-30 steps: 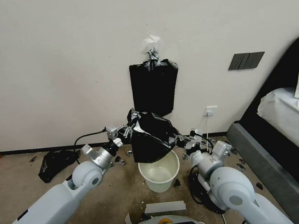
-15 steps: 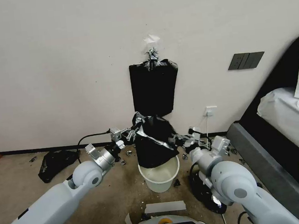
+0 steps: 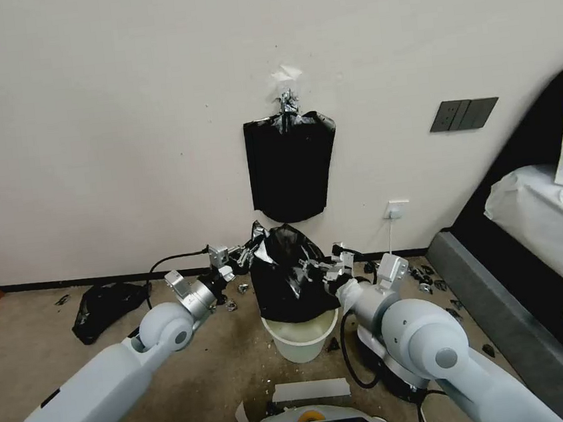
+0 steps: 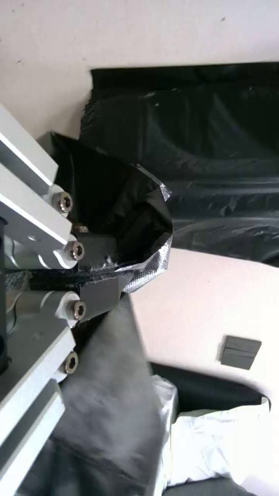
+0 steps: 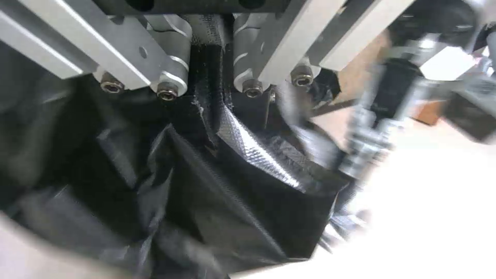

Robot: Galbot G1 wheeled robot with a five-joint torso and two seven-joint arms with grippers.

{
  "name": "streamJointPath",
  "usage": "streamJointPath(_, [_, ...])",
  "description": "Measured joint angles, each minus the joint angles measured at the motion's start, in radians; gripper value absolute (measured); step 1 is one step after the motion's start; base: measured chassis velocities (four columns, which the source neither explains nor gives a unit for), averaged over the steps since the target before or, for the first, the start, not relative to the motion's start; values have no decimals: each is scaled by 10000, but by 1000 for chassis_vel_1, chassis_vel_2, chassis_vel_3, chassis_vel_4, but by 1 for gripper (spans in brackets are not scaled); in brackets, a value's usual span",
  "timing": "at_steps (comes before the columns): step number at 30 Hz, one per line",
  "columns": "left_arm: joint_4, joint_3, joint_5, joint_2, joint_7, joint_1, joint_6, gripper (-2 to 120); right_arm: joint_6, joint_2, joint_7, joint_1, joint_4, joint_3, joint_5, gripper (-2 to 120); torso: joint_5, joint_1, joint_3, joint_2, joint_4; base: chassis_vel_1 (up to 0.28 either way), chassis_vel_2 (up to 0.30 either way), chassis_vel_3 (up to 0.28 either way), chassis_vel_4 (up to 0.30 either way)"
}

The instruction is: Place a trash bag onto the trash bin.

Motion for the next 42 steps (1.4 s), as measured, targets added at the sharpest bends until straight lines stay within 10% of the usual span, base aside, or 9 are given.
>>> streamJointPath(42, [240,1777,272,-490,-89,517,-165,0,141,-1083,194,-858,-1518,302,-1886,7,2,0,0,0,0,0,0,0,0])
